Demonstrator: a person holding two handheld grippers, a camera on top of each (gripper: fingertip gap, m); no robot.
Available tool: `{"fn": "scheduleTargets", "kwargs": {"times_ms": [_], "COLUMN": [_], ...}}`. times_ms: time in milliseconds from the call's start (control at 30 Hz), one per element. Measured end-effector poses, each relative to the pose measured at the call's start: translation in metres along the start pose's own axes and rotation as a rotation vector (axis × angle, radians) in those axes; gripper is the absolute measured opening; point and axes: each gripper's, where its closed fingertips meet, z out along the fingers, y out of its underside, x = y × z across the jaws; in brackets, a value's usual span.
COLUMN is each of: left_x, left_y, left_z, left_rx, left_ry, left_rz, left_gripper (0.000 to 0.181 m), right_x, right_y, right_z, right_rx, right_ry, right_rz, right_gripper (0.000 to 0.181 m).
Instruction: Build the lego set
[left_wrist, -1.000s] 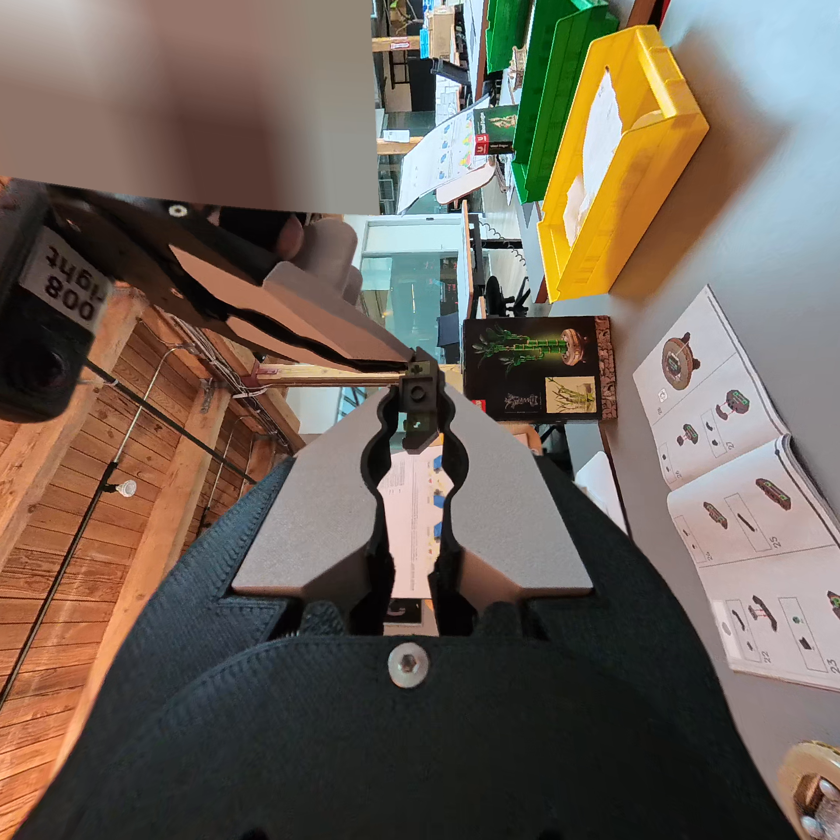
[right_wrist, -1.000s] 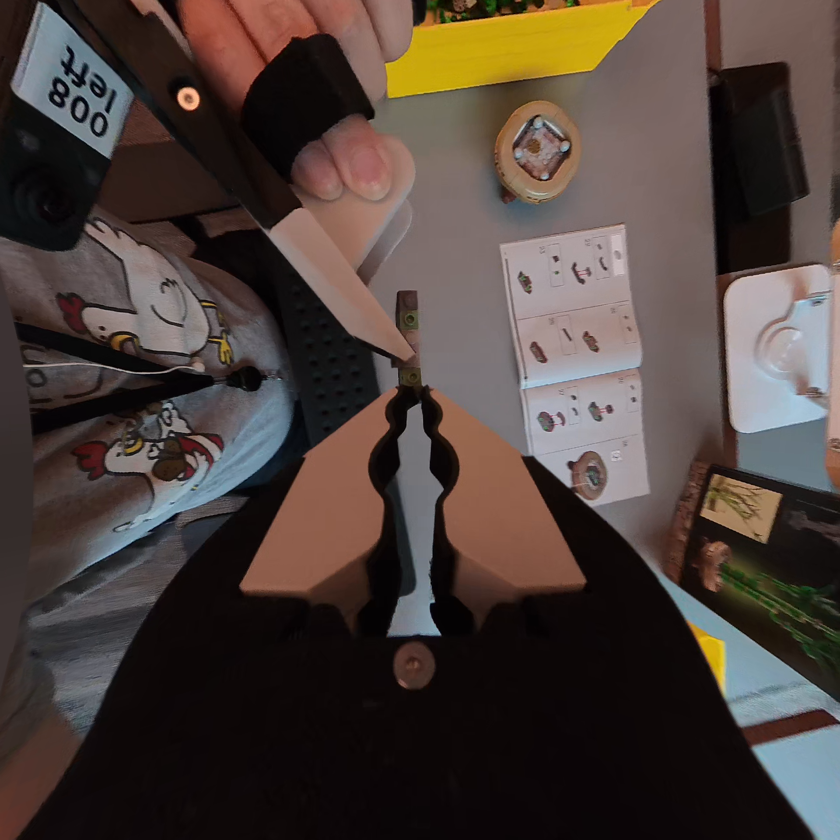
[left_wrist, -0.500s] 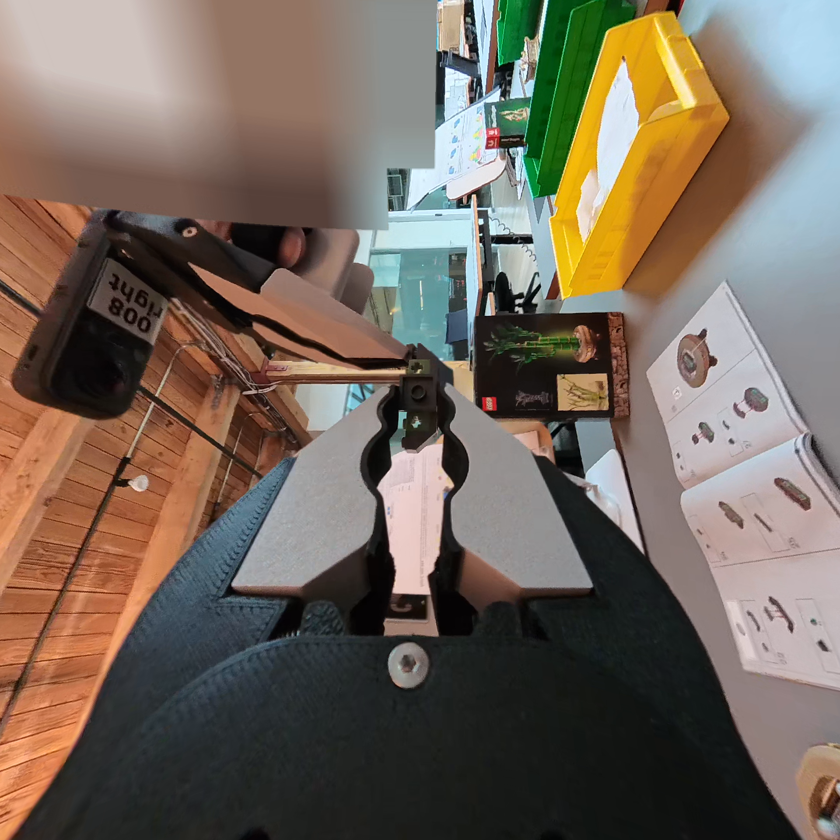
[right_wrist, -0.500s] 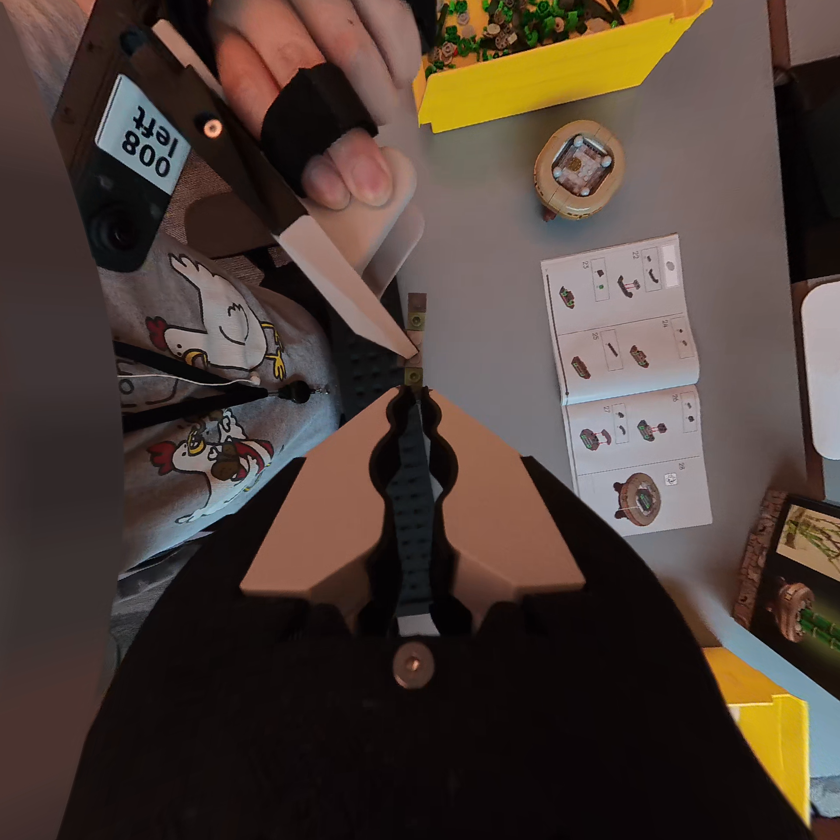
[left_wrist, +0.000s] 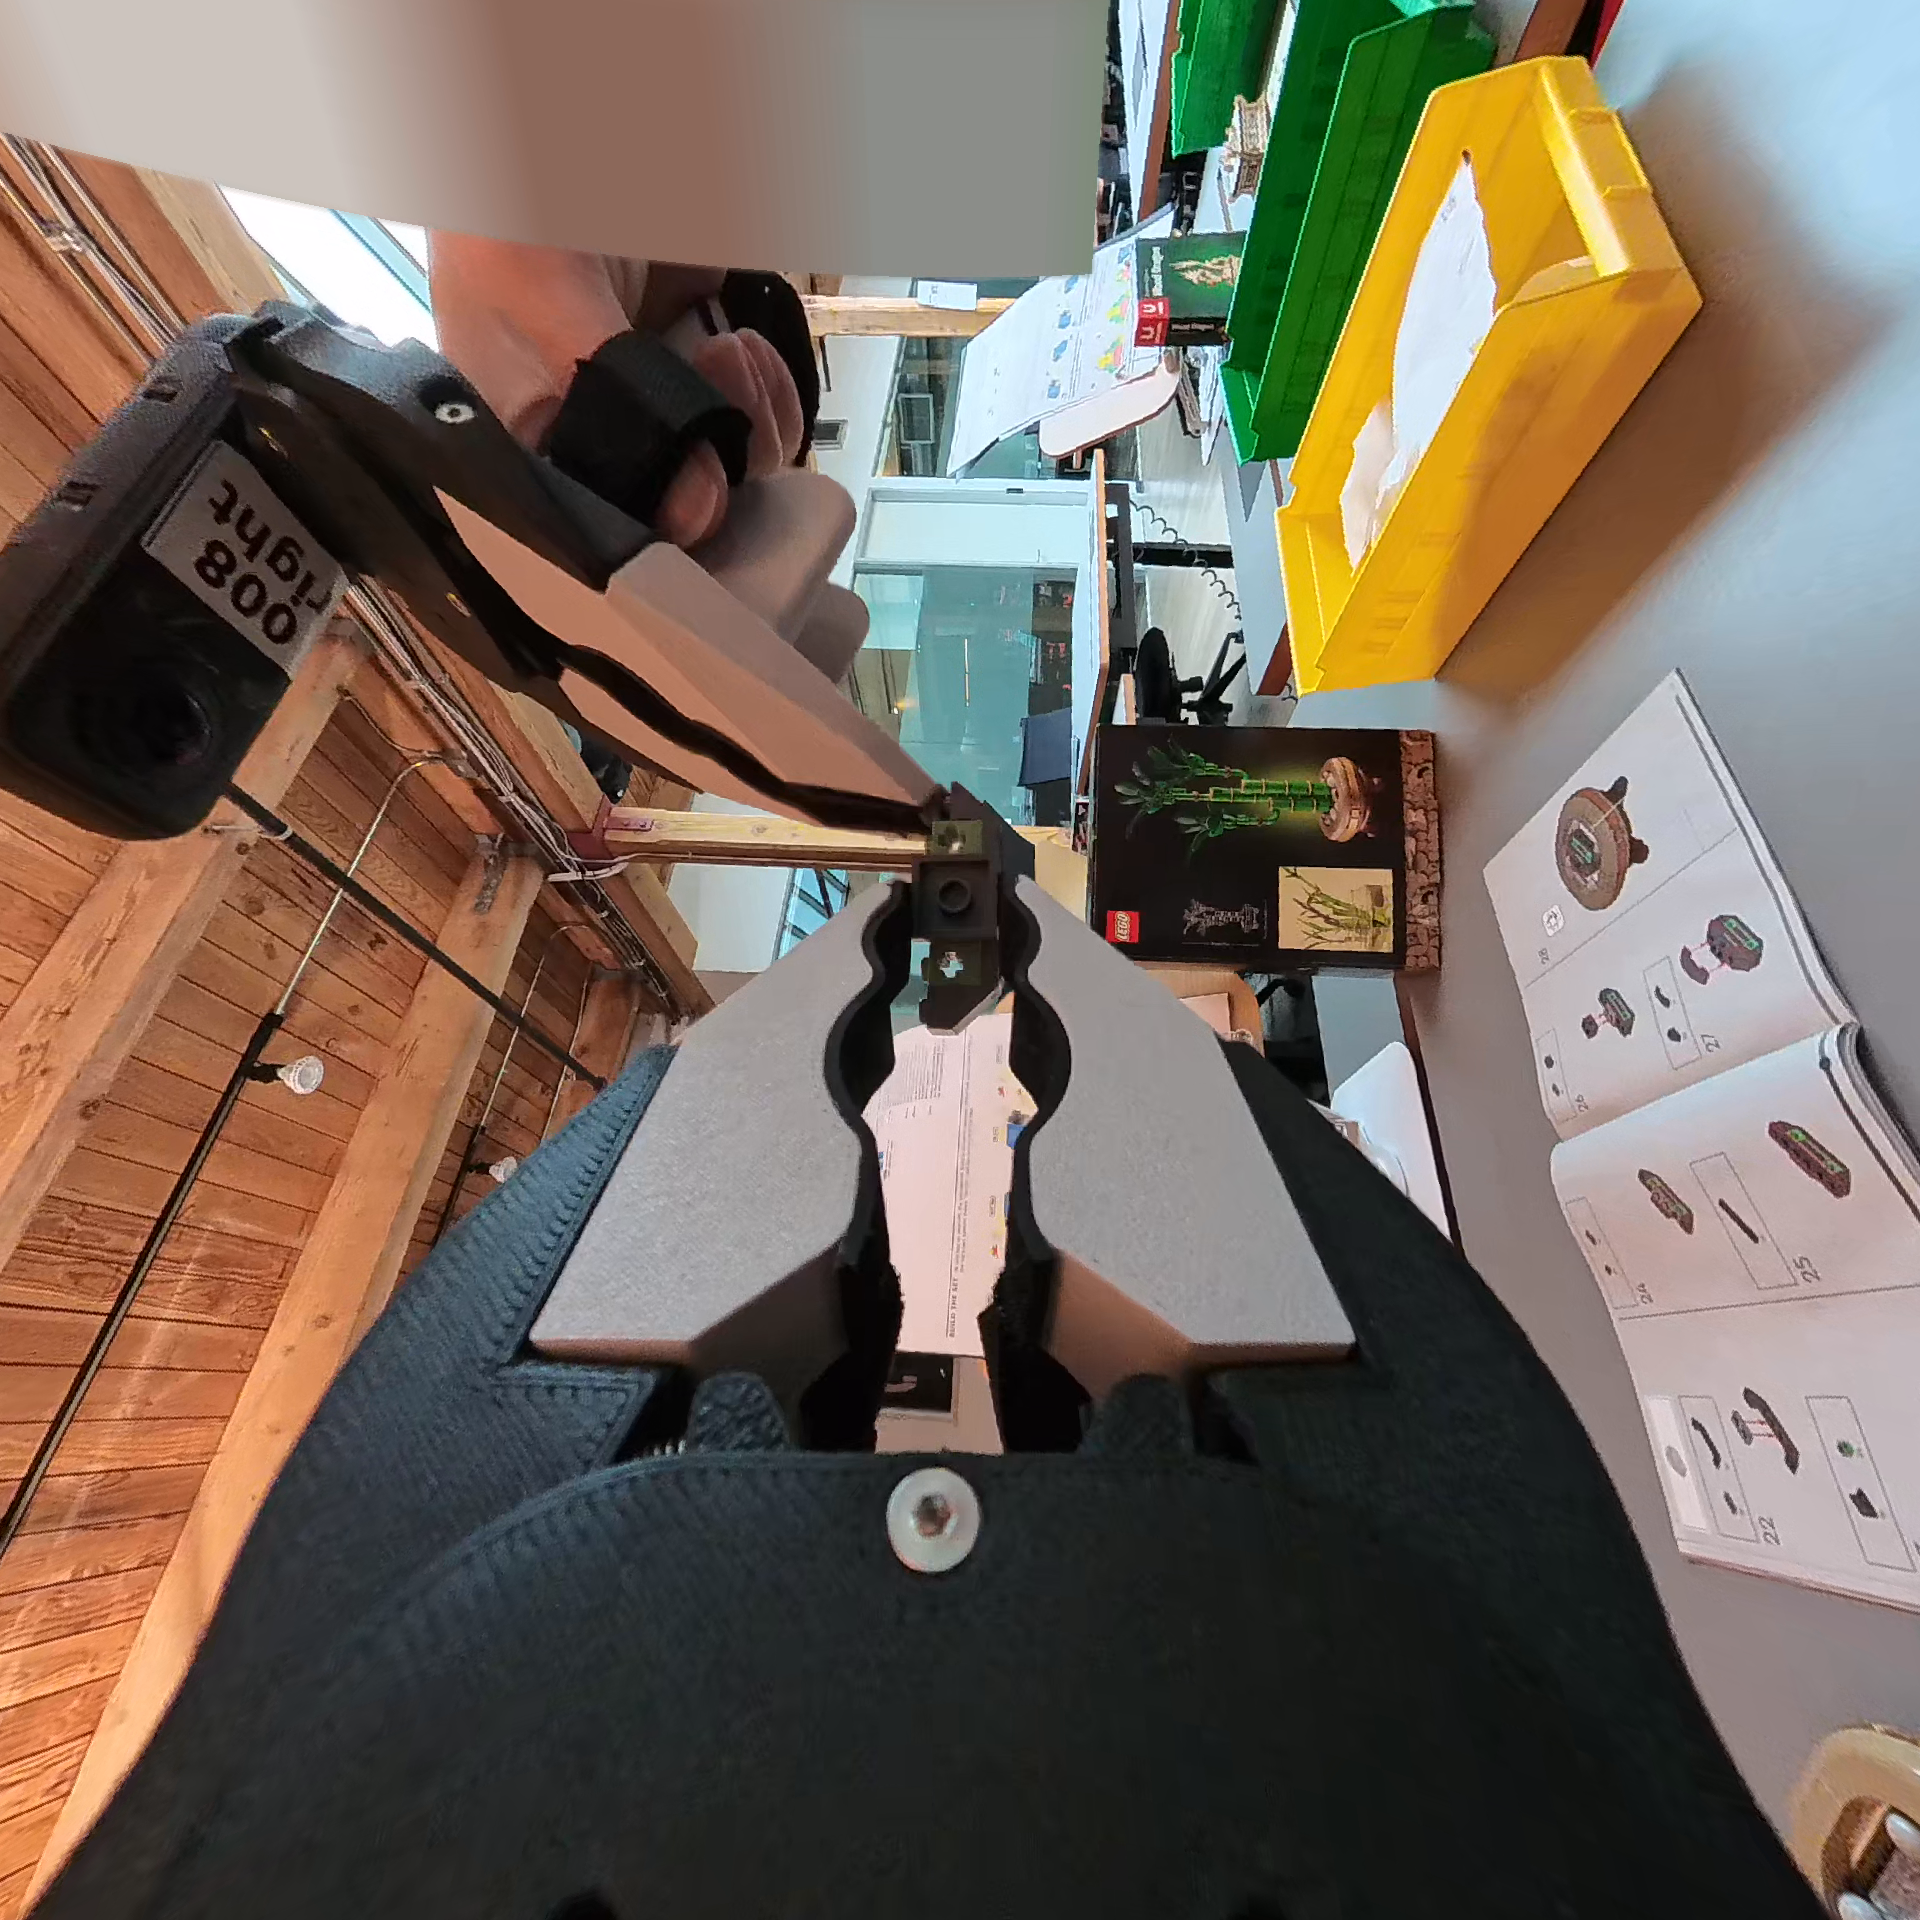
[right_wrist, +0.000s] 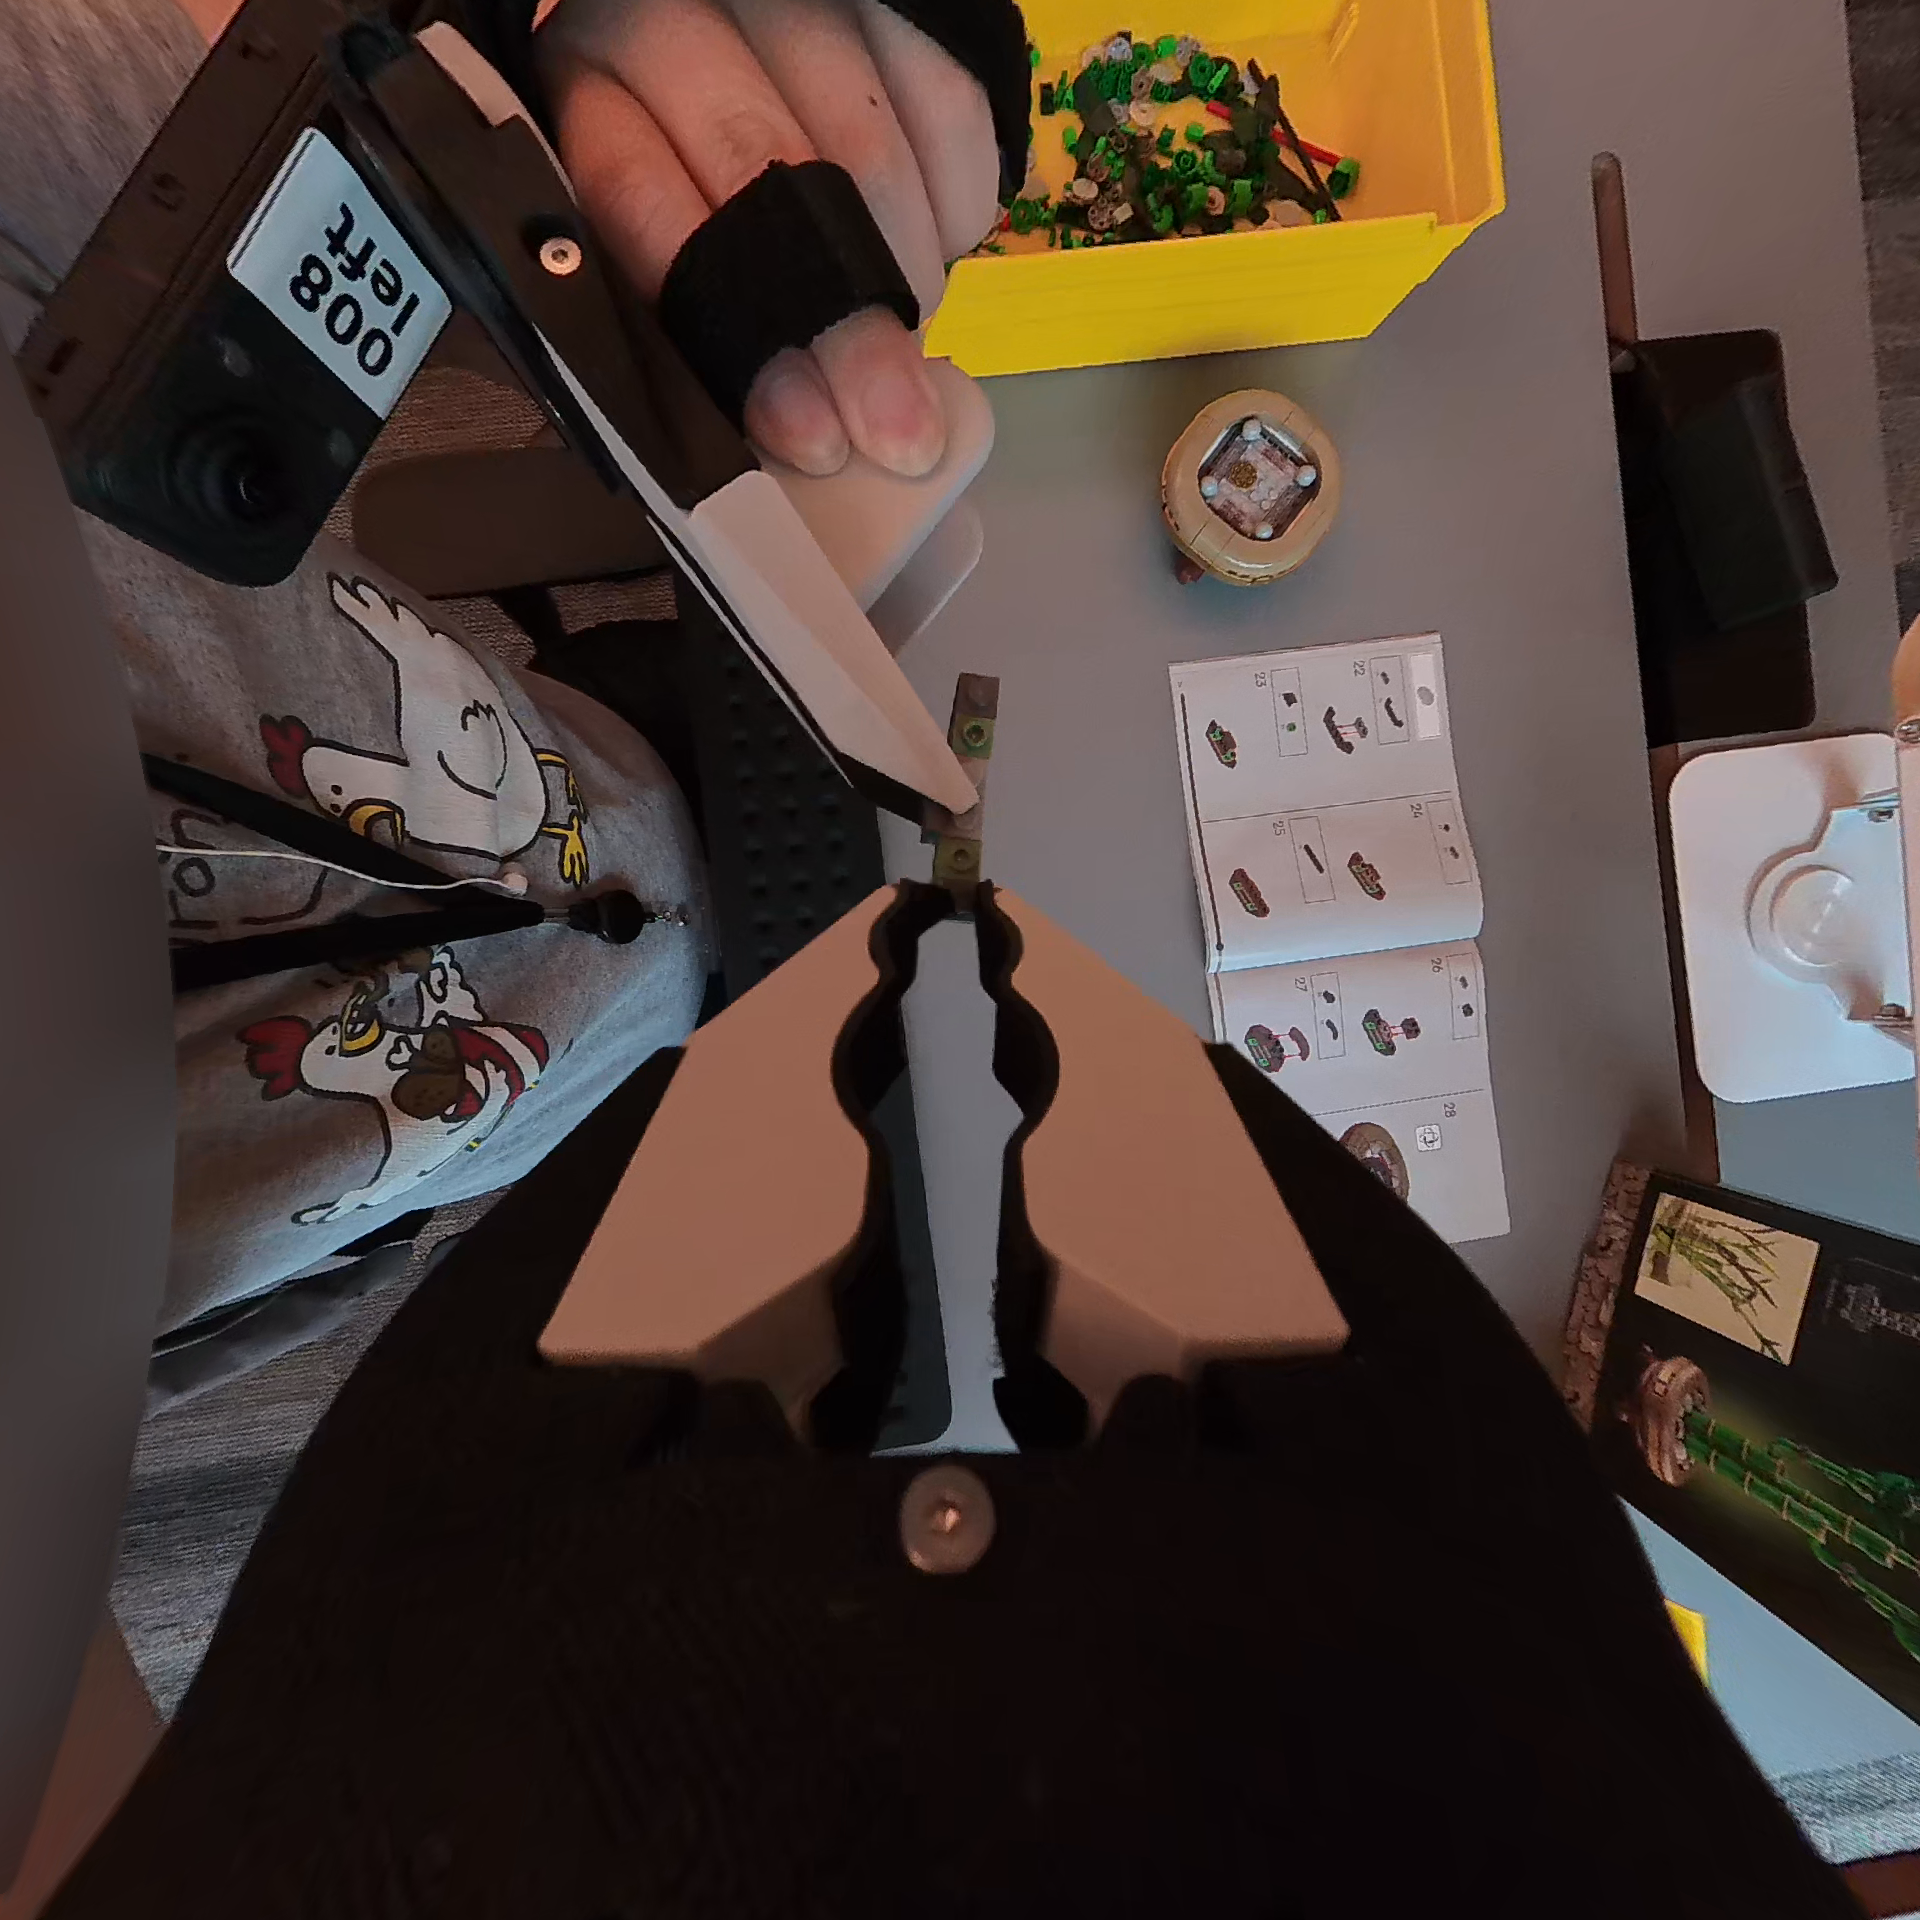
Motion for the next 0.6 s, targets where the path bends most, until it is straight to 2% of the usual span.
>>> {"fn": "scheduleTargets", "kwargs": {"times_ms": [600], "left_x": [-0.0025], "left_y": [0.0004], "left_z": [-0.0015], "left_rx": [0.008], "left_ry": [0.001], "left_rz": [-0.034], "left_gripper": [0.015], "right_x": [-0.0009], "right_y": [-0.0023], "right_z": [-0.0013], "right_rx": [0.067], "right_ry": [0.108], "right_rz": [-0.142], "right_gripper": [0.012]}}
